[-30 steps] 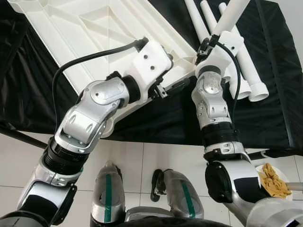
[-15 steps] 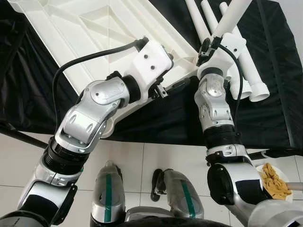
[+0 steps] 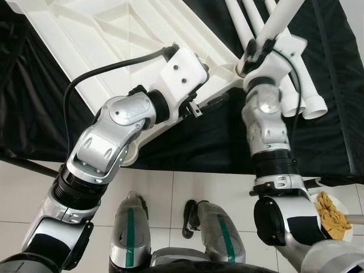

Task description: Building children table

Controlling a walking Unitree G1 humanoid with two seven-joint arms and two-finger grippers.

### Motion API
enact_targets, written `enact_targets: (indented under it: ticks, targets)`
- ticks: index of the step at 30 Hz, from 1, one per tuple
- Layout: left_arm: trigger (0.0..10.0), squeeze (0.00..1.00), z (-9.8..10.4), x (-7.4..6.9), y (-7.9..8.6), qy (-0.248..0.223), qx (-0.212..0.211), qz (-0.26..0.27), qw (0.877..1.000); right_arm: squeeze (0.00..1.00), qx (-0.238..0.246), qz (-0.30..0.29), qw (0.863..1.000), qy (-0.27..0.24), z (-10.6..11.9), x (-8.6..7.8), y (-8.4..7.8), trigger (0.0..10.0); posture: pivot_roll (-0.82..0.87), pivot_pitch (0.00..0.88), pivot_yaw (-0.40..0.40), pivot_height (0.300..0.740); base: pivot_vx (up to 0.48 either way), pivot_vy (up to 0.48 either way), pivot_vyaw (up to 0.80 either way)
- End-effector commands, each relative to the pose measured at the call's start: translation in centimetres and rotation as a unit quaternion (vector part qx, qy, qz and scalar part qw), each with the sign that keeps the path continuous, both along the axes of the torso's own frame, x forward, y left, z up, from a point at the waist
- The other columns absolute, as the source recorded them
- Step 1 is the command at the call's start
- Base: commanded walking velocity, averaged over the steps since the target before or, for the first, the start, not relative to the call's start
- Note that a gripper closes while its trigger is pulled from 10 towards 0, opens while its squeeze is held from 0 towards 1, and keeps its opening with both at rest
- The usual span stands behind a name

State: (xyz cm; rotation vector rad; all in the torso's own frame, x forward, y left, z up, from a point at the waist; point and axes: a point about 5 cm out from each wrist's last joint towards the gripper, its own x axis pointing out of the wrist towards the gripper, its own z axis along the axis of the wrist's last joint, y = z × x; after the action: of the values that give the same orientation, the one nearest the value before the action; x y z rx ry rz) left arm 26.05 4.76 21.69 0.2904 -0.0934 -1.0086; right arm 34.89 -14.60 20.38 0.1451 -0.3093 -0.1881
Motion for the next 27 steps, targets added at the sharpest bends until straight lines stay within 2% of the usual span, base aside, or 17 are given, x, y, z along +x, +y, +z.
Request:
enact_targets:
  ticks: [1, 5, 10, 12, 16, 17, 18, 19, 20, 24, 26, 27]
  targets:
    - [10.0, 0.0, 0.0, 0.0, -0.2, -0.004, 0.0, -0.001, 1.0, 0.0, 0.006, 0.002, 1.0, -0.029, 1.3, -0.1, -0.3, 10.0, 0.08, 0.077, -0.069, 0.74, 0.0, 0.0, 0.0]
    - [10.0, 0.0, 0.0, 0.1, -0.3, -0.004, 0.0, -0.002, 1.0, 0.0, 0.003, 0.012, 0.999, -0.045, 2.2, -0.2, 0.0, 10.0, 0.08, 0.072, -0.07, 0.74, 0.0, 0.0, 0.0]
    - [10.0, 0.0, 0.0, 0.0, -0.3, -0.004, -0.001, -0.003, 1.0, 0.0, 0.001, 0.026, 0.999, -0.036, 1.6, -0.3, 0.3, 10.0, 0.08, 0.069, -0.071, 0.74, 0.0, 0.0, 0.0]
    - [10.0, 0.0, 0.1, 0.4, -0.1, -0.006, -0.006, 0.006, 1.0, 0.0, -0.005, 0.059, 0.998, -0.026, 1.2, -0.3, 0.3, 10.0, 0.08, 0.061, -0.072, 0.74, 0.0, 0.0, 0.0]
    - [10.0, 0.0, 0.4, 0.7, 0.1, -0.003, -0.02, 0.011, 1.0, 0.0, -0.018, 0.085, 0.996, -0.009, 0.7, -0.1, 0.0, 10.0, 0.09, 0.06, -0.074, 0.74, 0.0, 0.0, 0.0]
    - [10.0, 0.21, 0.7, 1.0, 0.2, -0.001, -0.032, 0.009, 0.999, 0.0, -0.033, 0.103, 0.994, 0.004, 0.4, 0.1, -0.3, 10.0, 0.08, 0.061, -0.074, 0.74, 0.0, 0.0, 0.0]
    - [10.0, 0.73, 0.9, 1.2, 0.3, 0.006, -0.042, 0.007, 0.999, 0.0, -0.041, 0.117, 0.992, 0.015, 0.2, 0.3, -0.5, 10.0, 0.09, 0.061, -0.074, 0.74, 0.0, 0.0, 0.0]
    - [10.0, 0.73, 0.9, 1.2, 0.3, 0.006, -0.042, 0.007, 0.999, 0.0, -0.041, 0.117, 0.992, 0.015, 0.2, 0.3, -0.5, 10.0, 0.09, 0.061, -0.074, 0.74, 0.0, 0.0, 0.0]
    - [10.0, 1.0, 1.1, 1.5, 0.3, 0.02, -0.058, 0.004, 0.998, 0.0, -0.056, 0.126, 0.99, 0.024, 0.1, 0.4, -0.8, 10.0, 0.09, 0.061, -0.074, 0.74, 0.0, 0.0, 0.0]
    - [10.0, 1.0, 2.0, 1.8, 0.3, 0.026, -0.082, -0.016, 0.996, 0.0, -0.076, 0.157, 0.984, 0.037, 0.1, 0.7, -1.2, 10.0, 0.09, 0.062, -0.08, 0.74, 0.0, 0.0, 0.0]
    - [10.0, 1.0, 2.8, 2.3, 0.1, 0.005, -0.081, -0.016, 0.997, 0.0, -0.094, 0.192, 0.976, 0.048, 0.3, 0.9, -1.3, 10.0, 0.09, 0.062, -0.08, 0.74, 0.0, 0.0, 0.0]
    - [10.0, 0.99, 3.4, 3.2, -0.2, -0.014, -0.076, 0.003, 0.997, 0.0, -0.114, 0.239, 0.963, 0.044, 0.5, 0.7, -1.1, 10.0, 0.1, 0.06, -0.085, 0.74, 0.0, 0.0, 0.0]
